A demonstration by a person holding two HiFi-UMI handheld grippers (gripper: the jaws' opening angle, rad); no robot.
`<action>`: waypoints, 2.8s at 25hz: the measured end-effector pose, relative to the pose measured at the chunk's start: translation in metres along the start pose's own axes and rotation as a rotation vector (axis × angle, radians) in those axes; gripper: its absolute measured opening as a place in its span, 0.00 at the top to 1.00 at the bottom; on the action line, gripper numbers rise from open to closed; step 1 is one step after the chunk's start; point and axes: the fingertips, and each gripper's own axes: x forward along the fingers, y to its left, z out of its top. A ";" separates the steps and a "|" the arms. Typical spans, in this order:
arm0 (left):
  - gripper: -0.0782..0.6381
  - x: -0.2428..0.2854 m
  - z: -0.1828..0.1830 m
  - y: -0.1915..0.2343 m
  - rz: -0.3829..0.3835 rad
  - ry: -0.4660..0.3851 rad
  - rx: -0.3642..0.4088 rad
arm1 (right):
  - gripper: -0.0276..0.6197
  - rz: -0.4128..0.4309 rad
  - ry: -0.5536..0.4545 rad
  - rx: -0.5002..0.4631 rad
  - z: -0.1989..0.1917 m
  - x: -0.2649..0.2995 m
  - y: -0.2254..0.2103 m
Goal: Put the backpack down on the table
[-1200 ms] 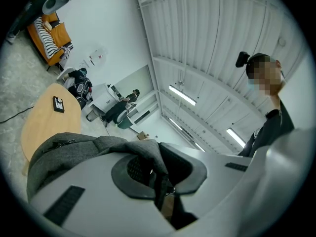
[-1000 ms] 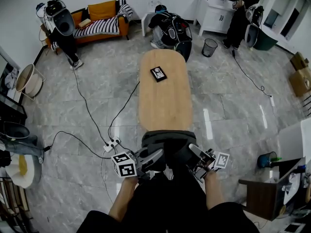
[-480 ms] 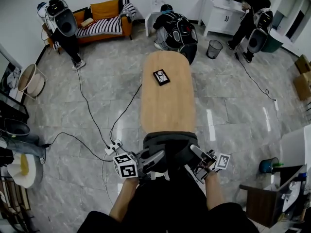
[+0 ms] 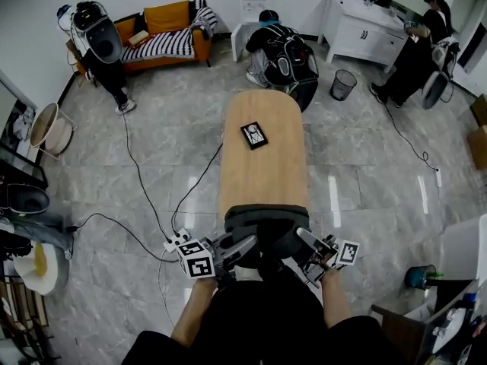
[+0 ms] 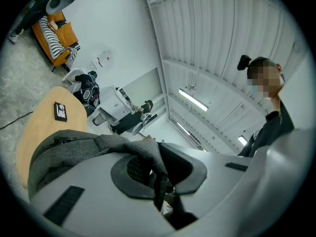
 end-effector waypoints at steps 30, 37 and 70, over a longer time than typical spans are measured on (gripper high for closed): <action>0.83 0.083 0.036 0.123 0.179 -0.041 -0.119 | 0.80 -0.290 0.264 -0.112 0.091 0.027 -0.124; 0.83 0.085 0.061 0.140 0.144 -0.080 -0.118 | 0.64 -0.495 0.497 -0.279 0.055 0.014 -0.165; 0.75 0.110 0.003 0.303 0.212 0.242 -0.240 | 0.87 -0.641 0.500 -0.107 0.108 0.047 -0.288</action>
